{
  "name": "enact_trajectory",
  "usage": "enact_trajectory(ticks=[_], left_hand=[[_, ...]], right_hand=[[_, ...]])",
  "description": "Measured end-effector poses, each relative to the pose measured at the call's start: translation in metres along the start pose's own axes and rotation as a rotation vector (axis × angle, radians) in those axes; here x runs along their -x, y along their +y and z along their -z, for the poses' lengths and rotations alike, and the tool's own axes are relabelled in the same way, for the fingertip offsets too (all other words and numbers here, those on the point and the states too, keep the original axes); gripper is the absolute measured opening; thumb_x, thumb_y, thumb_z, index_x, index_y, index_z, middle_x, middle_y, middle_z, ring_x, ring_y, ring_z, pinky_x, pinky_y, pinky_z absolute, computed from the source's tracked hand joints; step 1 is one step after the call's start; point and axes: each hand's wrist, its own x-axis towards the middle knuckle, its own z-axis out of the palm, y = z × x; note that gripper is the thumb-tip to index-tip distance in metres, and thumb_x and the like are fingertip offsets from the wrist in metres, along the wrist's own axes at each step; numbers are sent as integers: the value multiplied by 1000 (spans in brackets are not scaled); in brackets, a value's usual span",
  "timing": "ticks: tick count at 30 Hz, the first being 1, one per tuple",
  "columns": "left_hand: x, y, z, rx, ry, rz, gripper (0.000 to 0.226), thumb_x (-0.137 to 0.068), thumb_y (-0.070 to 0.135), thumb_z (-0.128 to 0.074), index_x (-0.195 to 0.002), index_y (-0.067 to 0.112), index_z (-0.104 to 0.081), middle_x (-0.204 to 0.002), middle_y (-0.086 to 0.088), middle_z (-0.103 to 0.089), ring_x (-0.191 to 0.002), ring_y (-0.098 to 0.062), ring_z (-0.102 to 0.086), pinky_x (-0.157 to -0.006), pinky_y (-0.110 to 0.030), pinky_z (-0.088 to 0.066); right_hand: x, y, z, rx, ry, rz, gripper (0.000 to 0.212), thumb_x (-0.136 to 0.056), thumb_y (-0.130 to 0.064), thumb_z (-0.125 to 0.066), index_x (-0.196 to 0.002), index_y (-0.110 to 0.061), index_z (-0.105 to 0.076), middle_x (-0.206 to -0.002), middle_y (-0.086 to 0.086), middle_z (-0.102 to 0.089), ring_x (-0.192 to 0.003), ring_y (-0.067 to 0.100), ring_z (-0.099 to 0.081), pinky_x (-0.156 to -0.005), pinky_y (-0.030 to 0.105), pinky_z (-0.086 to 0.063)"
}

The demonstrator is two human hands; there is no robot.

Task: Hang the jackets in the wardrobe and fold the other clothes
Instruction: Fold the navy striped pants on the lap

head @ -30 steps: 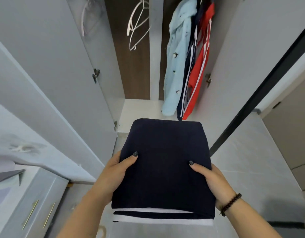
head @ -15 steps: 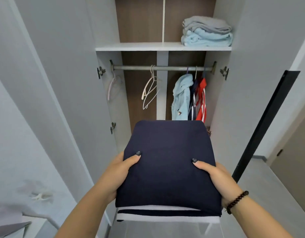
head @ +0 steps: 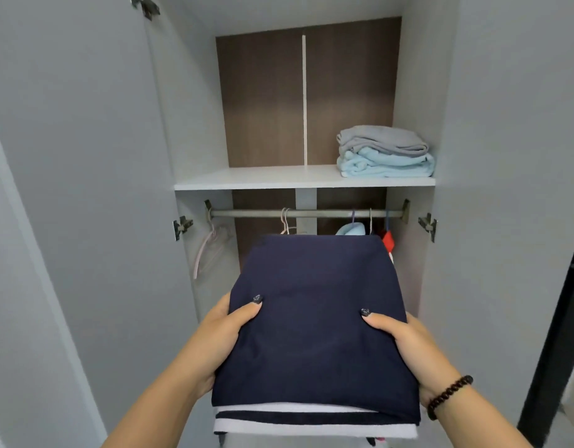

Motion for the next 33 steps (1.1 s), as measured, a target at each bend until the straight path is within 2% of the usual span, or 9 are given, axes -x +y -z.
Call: enact_trajectory(ticks=[4, 9, 13, 18, 21, 26, 29, 31, 33], left_hand=[[-50, 26, -11, -2, -8, -96, 27, -89, 36, -64, -117, 36, -65, -111, 7, -73, -99, -18, -71, -71, -29, -58], [-96, 30, -14, 1, 2, -209, 31, -73, 50, -69, -104, 53, -66, -116, 14, -70, -105, -13, -69, -87, -37, -53], [-138, 41, -11, -31, 0, -255, 32, -70, 52, -68, -102, 53, -67, -114, 15, -71, -102, -11, -69, -85, -34, -52], [-211, 75, -10, -126, -15, -351, 45, -66, 59, -67, -109, 48, -65, -112, 17, -71, -100, -7, -69, -86, -35, -51], [-259, 102, -10, -151, -77, -428, 40, -68, 61, -66, -107, 52, -65, -112, 17, -71, -101, -7, -69, -85, -35, -51], [-346, 159, -19, -122, -149, -500, 31, -77, 56, -66, -107, 46, -68, -111, 14, -72, -98, -12, -71, -81, -36, -53], [-394, 194, -37, -121, -155, -573, 13, -92, 44, -60, -103, 44, -67, -106, 19, -72, -94, -6, -71, -75, -29, -52], [-423, 217, -56, -146, -174, -599, 12, -95, 41, -56, -104, 43, -65, -103, 21, -72, -91, -4, -71, -72, -32, -53], [-452, 234, -78, -162, -218, -563, 15, -96, 39, -55, -109, 40, -63, -104, 17, -73, -90, -9, -72, -75, -36, -56]], right_hand=[[-52, -40, 0, -22, -32, 94, 36, -76, -16, -74, -111, -14, -67, -101, 5, -74, -88, 26, -72, -63, 33, -58], [-104, -71, -3, 41, -74, 210, 40, -75, -17, -76, -114, -16, -65, -103, 0, -74, -91, 21, -72, -67, 32, -57], [-141, -86, -9, 37, -96, 236, 40, -76, -15, -76, -115, -18, -65, -105, -1, -74, -92, 22, -72, -68, 34, -58], [-196, -118, -16, 75, -30, 308, 35, -77, -14, -75, -112, -14, -66, -104, 1, -74, -93, 22, -71, -76, 37, -57], [-231, -146, -24, 116, -13, 367, 32, -80, -14, -72, -111, -13, -66, -103, 1, -74, -93, 22, -71, -77, 37, -57], [-291, -220, -38, 248, 26, 478, 30, -79, -19, -73, -108, -16, -69, -102, -1, -74, -92, 19, -72, -71, 30, -58], [-323, -275, -40, 340, 93, 487, 33, -78, -19, -75, -110, -11, -68, -96, 2, -75, -85, 19, -73, -62, 26, -58], [-342, -309, -37, 419, 188, 505, 36, -76, -19, -77, -110, -8, -68, -88, 1, -76, -76, 18, -73, -55, 23, -56], [-361, -337, -28, 542, 339, 511, 47, -72, -27, -81, -112, -8, -65, -90, 1, -76, -77, 20, -73, -61, 25, -58]])
